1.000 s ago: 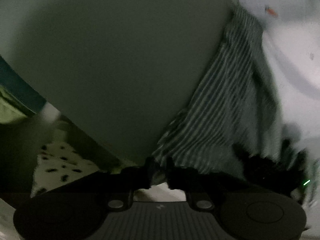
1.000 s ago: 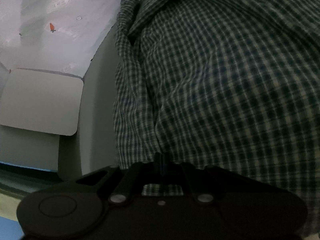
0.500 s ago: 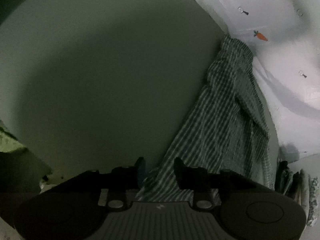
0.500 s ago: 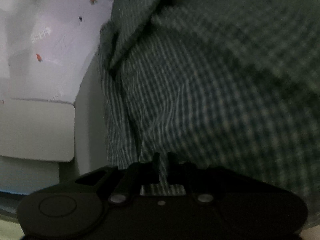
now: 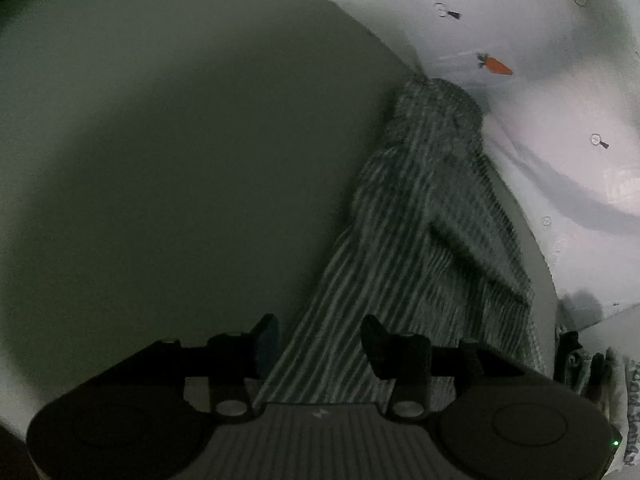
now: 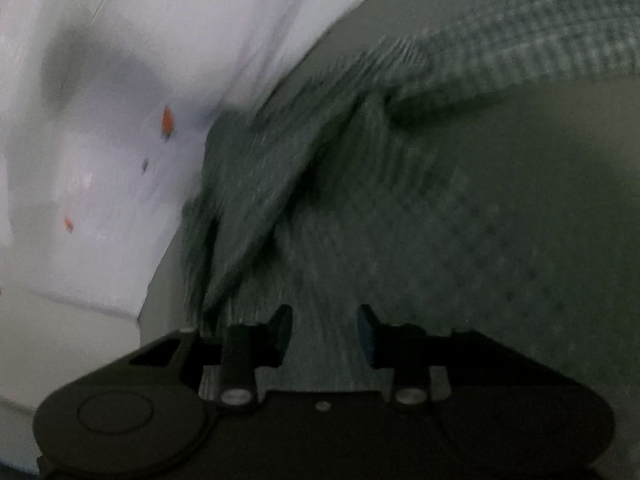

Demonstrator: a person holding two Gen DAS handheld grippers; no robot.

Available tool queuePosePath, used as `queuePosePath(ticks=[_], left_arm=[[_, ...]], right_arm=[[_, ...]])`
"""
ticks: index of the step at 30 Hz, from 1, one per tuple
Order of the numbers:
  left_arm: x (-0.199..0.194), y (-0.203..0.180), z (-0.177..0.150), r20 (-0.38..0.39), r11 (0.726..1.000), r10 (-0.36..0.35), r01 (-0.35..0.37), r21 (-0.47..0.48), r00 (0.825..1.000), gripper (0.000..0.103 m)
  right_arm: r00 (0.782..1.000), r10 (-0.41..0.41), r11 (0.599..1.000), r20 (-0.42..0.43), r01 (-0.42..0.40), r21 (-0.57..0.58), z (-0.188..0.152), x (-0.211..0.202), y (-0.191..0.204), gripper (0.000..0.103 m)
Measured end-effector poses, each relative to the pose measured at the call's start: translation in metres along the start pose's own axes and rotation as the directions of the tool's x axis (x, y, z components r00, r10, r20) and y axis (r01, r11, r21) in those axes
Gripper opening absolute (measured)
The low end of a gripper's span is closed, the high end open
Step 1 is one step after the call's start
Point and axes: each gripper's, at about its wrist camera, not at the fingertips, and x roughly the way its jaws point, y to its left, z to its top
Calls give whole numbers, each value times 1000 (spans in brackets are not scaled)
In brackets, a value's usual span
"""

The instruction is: Fold clothes

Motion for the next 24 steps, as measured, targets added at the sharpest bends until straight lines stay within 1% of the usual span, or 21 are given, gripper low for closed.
queuePosePath(ticks=[4, 7, 9, 12, 13, 16, 17, 18, 19, 20, 21, 22, 23, 24], left_arm=[[32, -24, 46, 16, 998, 5, -6, 62, 1000, 51], [62, -42, 84, 24, 994, 10, -12, 105, 1000, 52], [85, -55, 110, 26, 992, 5, -8, 128, 1000, 53], [122, -89, 141, 35, 985, -2, -4, 174, 999, 60], [135, -98, 152, 41, 981, -2, -6, 196, 999, 61], [170, -123, 180, 60, 971, 2, -16, 238, 998, 62], [180, -127, 187, 63, 972, 7, -22, 235, 998, 62], [188, -129, 192, 68, 973, 14, -29, 227, 998, 62], [194, -130, 196, 73, 974, 17, -33, 223, 997, 60], [199, -131, 199, 80, 974, 15, -33, 222, 997, 59], [204, -130, 200, 88, 975, 14, -33, 219, 996, 51], [207, -129, 200, 94, 976, 16, -35, 213, 995, 28], [210, -129, 198, 96, 977, 23, -42, 207, 995, 13], [211, -129, 197, 103, 977, 31, -52, 206, 994, 2]], right_arm=[[993, -60, 998, 99, 61, -9, 52, 16, -3, 41], [976, -129, 988, 174, 143, -65, 95, 34, -1, 46], [962, -181, 969, 204, 209, -129, 115, 51, 2, 50], [934, -251, 925, 255, 309, -220, 146, 77, 8, 52], [931, -261, 915, 257, 323, -243, 154, 85, 8, 52], [946, -249, 907, 209, 303, -292, 165, 108, 6, 53], [949, -239, 906, 205, 294, -305, 167, 110, 7, 47], [950, -227, 903, 216, 288, -318, 167, 107, 9, 29], [950, -215, 900, 226, 283, -331, 167, 105, 11, 19], [950, -203, 897, 236, 277, -343, 168, 103, 13, 6], [950, -191, 894, 245, 272, -356, 168, 100, 15, 4], [950, -179, 891, 255, 266, -369, 168, 98, 17, 4], [950, -166, 887, 264, 261, -381, 168, 96, 19, 3], [947, -146, 887, 285, 253, -386, 170, 89, 21, 3]])
